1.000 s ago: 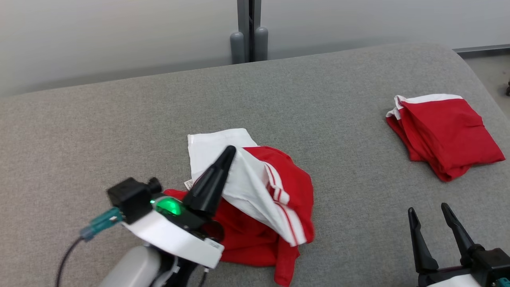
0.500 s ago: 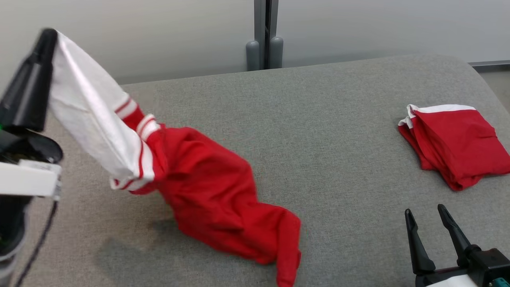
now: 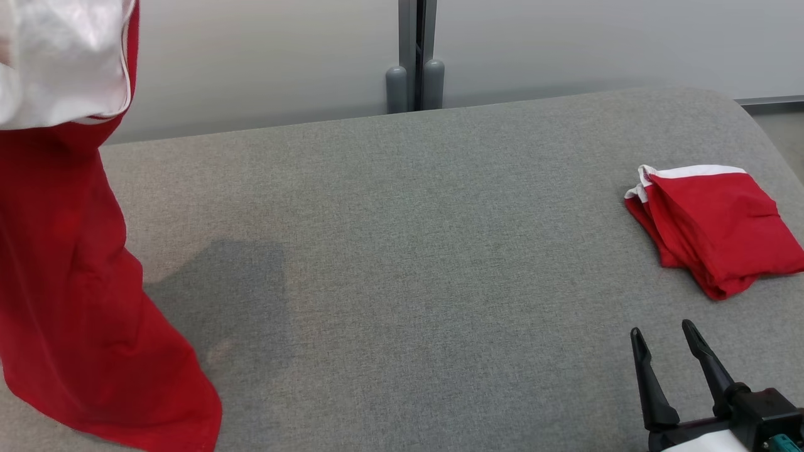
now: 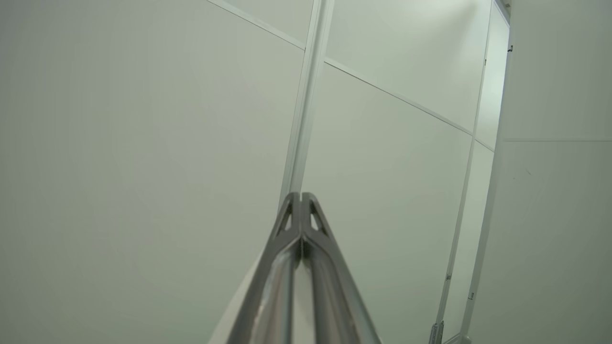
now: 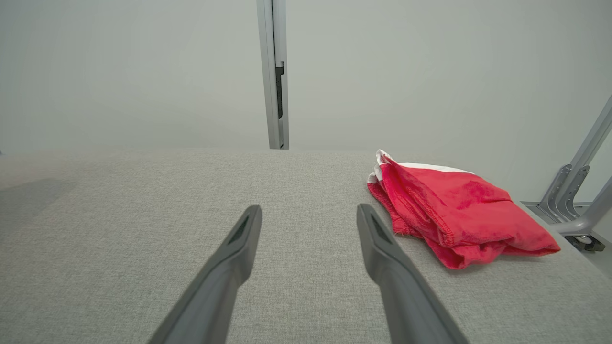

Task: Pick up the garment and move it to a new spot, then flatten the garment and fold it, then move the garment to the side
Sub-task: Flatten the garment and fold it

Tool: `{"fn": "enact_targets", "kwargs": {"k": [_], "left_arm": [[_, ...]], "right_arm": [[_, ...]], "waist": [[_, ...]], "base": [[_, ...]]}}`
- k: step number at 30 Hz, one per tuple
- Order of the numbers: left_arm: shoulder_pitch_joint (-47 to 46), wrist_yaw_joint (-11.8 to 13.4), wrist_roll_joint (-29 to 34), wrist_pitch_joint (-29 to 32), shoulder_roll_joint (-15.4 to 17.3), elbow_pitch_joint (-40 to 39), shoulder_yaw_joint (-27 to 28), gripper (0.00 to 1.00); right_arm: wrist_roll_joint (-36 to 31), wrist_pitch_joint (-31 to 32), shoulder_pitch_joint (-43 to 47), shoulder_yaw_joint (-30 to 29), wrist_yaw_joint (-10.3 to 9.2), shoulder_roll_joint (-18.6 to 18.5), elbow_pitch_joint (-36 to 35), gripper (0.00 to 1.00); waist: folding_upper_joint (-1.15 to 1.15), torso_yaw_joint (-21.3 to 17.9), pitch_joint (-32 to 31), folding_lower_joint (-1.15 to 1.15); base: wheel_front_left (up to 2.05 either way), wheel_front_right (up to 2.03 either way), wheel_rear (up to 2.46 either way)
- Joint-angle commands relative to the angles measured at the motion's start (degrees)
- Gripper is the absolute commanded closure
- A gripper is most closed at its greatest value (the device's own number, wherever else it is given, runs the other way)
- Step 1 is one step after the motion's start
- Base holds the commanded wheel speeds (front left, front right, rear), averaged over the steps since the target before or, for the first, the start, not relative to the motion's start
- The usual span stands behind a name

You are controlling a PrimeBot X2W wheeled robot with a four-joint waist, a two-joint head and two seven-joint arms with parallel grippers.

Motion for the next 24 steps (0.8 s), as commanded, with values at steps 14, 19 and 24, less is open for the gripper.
{"fn": "enact_targets", "kwargs": {"k": [14, 19, 24], "left_arm": [[5.8, -0.8, 1.2, -4.8, -22.8, 8.5, -19.8, 1.00], [5.1, -3.3, 3.1, -6.6, -31.1, 14.7, -28.5, 1.00], [4.0, -4.8, 4.2, -8.6, -33.9, 20.0, -34.2, 1.00]], "right_arm": [[1.4, -0.1, -2.9, 2.2, -0.02, -0.4, -0.1, 0.00], [1.7, -0.1, -4.7, 3.6, -0.02, -0.4, -0.1, 0.00], [2.1, -0.1, -4.8, 3.7, -0.02, -0.4, 0.0, 0.00]], "waist": [[0.00, -3.2, 4.4, 0.00], [0.00, -7.1, 6.5, 0.00], [0.00, -9.8, 7.8, 0.00]], "base": [[0.00, 0.00, 0.00], [0.00, 0.00, 0.00], [0.00, 0.00, 0.00]]}}
